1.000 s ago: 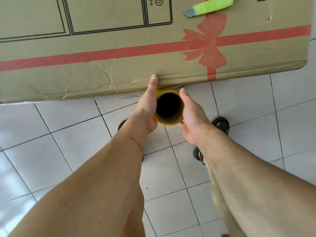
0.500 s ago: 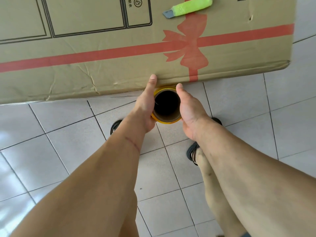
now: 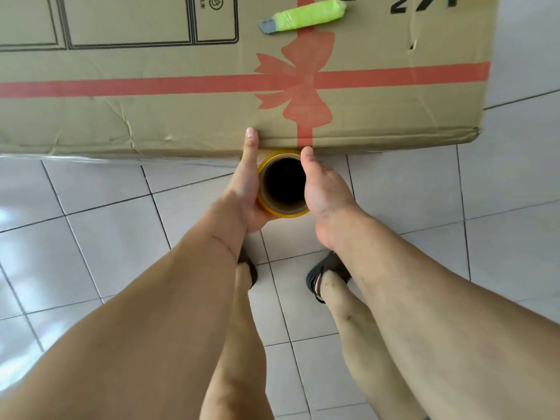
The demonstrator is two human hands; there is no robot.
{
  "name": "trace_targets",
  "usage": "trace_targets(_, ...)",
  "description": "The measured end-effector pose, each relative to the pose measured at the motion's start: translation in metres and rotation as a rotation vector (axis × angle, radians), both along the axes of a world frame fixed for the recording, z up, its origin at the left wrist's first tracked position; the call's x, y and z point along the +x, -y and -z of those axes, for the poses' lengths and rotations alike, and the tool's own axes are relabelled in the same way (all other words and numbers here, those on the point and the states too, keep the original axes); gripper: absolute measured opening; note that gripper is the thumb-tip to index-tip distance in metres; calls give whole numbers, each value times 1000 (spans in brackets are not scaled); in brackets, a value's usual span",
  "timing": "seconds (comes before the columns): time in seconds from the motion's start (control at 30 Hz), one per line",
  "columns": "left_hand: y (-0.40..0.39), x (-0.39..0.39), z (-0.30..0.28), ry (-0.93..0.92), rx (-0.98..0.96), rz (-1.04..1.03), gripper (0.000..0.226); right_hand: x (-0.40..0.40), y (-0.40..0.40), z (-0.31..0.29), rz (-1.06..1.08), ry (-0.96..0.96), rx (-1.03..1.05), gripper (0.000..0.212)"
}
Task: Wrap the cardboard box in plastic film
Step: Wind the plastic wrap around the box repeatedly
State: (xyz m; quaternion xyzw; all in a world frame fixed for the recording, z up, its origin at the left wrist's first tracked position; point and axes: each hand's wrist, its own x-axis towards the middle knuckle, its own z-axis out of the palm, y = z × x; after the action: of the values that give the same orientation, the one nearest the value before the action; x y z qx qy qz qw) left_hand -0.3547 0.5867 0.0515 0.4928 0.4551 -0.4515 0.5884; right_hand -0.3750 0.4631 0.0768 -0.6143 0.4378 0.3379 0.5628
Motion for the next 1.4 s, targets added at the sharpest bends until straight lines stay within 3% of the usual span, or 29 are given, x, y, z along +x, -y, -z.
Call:
trace_targets(0.1, 14, -9, -3, -21, 11, 42, 117, 4, 16, 4, -123, 53, -119, 69)
trace_targets(0.17, 24, -14, 3, -9, 81, -20, 129, 0, 25, 8, -85, 51, -106, 73)
trace_targets(0.2, 27, -14, 5, 10, 129, -51, 124, -4, 27, 8, -43, 34, -67, 75)
trace_targets(0.27, 32, -10, 3, 63, 155, -65, 91, -11, 28, 5, 31, 9, 25, 79)
trace_targets(0.33, 34, -5, 0, 70, 82, -63, 82, -11, 28, 4, 47, 10, 61, 76)
trace_targets(0.5, 39, -7, 0, -28, -85, -39, 114, 3, 43, 5, -162, 66, -100, 71)
trace_targets(0.63, 53, -8, 4, 36, 67, -3, 103, -3, 57, 7, -43, -6, -49, 79)
trace_targets(0.73, 57, -5, 3, 102, 64, -21, 88, -5, 57, 5, 64, -43, 33, 67)
trace_targets(0.83, 59, -6, 2, 71, -49, -5, 99, 6, 58, -1, 13, -38, -46, 62)
trace_targets(0.93, 64, -9, 1, -4, -123, 14, 110, 15, 66, -2, -68, -26, -173, 72)
trace_targets(1.03, 74, -10, 9, 9, -13, 55, 117, 11, 77, -4, 35, -105, -159, 84)
trace_targets(1.1, 78, -8, 13, 41, 54, 27, 118, 5, 82, -8, 91, -123, -61, 80)
trace_targets(1.17, 81, -3, 6, 50, 1, 34, 109, 2, 83, -10, 109, -91, 13, 71)
trace_targets(1.27, 91, -5, 1, 15, -99, 33, 98, 6, 87, -12, 13, -45, -109, 61)
trace_targets(1.4, 102, -8, 0, -38, -147, 61, 117, 8, 99, -13, -33, -33, -241, 63)
